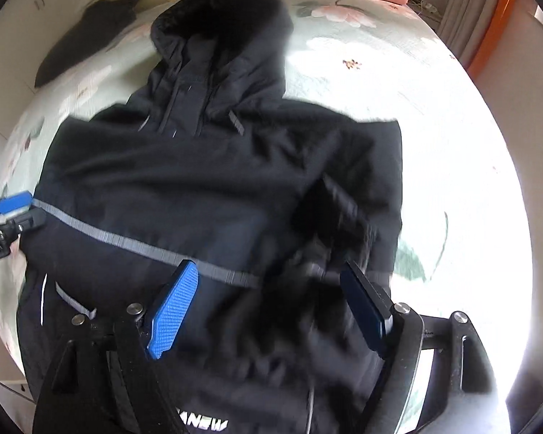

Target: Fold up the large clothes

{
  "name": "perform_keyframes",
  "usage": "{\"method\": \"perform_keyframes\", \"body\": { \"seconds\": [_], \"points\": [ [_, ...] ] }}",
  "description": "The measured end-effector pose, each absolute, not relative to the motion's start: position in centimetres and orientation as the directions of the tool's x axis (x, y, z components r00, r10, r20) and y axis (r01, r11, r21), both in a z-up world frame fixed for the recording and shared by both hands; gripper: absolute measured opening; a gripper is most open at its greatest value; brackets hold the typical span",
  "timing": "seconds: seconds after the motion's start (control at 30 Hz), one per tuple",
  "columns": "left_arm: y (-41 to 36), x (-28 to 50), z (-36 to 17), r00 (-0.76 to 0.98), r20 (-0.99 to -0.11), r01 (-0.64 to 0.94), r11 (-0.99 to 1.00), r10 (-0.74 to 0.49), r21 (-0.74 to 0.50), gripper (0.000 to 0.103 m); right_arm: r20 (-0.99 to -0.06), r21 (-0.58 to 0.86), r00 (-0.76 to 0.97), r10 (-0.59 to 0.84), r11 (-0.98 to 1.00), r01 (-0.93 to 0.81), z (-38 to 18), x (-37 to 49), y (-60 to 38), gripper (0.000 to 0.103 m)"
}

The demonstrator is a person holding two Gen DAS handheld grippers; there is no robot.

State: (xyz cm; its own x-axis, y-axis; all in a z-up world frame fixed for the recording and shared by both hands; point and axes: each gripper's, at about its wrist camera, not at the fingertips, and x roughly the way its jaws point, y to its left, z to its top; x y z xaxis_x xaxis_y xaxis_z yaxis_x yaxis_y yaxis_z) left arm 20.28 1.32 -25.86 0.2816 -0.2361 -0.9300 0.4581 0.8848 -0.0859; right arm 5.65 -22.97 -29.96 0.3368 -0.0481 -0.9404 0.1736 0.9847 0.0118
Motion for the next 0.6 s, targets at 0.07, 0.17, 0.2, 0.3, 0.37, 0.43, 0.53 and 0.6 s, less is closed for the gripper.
{"method": "perform_keyframes", "body": {
  "seconds": [0.07,0.17,0.2,0.3,0.37,0.43,0.53,0.6],
  "points": [
    [1.4,19.7,-26.9,0.260,-0.939,0.462,0.883,-0.227,-0.085,0.075,-0.947,-0.021,0.311,-0.077,0.983,0.182,-30.9,5.2,-22.2,0.082],
    [1.9,20.0,-30.1,0.210,-0.955,0.449,0.888,-0.210,-0.096,0.075,-0.958,-0.088,0.254,-0.136,0.978,0.191,-33.1,4.7,-21.7,0.083],
    [1.9,19.9,-30.6,0.224,-0.951,0.464,0.881,-0.214,-0.089,0.075,-0.963,-0.089,0.235,-0.134,0.977,0.193,-34.1,4.8,-21.7,0.084],
    [1.3,19.7,-31.5,0.237,-0.951,0.500,0.864,-0.198,-0.055,0.076,-0.966,-0.081,0.223,-0.131,0.973,0.217,-35.6,4.5,-21.9,0.085],
    [1.3,19.8,-31.7,0.234,-0.950,0.518,0.853,-0.208,-0.059,0.077,-0.964,-0.099,0.223,-0.148,0.971,0.216,-35.6,4.3,-21.7,0.085],
    [1.6,20.1,-31.5,0.213,-0.949,0.527,0.845,-0.231,-0.088,0.077,-0.964,-0.109,0.217,-0.156,0.971,0.214,-35.7,4.2,-21.5,0.085],
    [2.0,20.4,-30.4,0.169,-0.951,0.549,0.826,-0.259,-0.128,0.077,-0.969,-0.102,0.198,-0.145,0.971,0.215,-36.0,5.3,-21.5,0.085],
    [2.3,20.5,-28.6,0.158,-0.944,0.563,0.811,-0.291,-0.156,0.077,-0.973,-0.094,0.188,-0.136,0.971,0.219,-35.1,6.4,-21.3,0.083]
  ]
}}
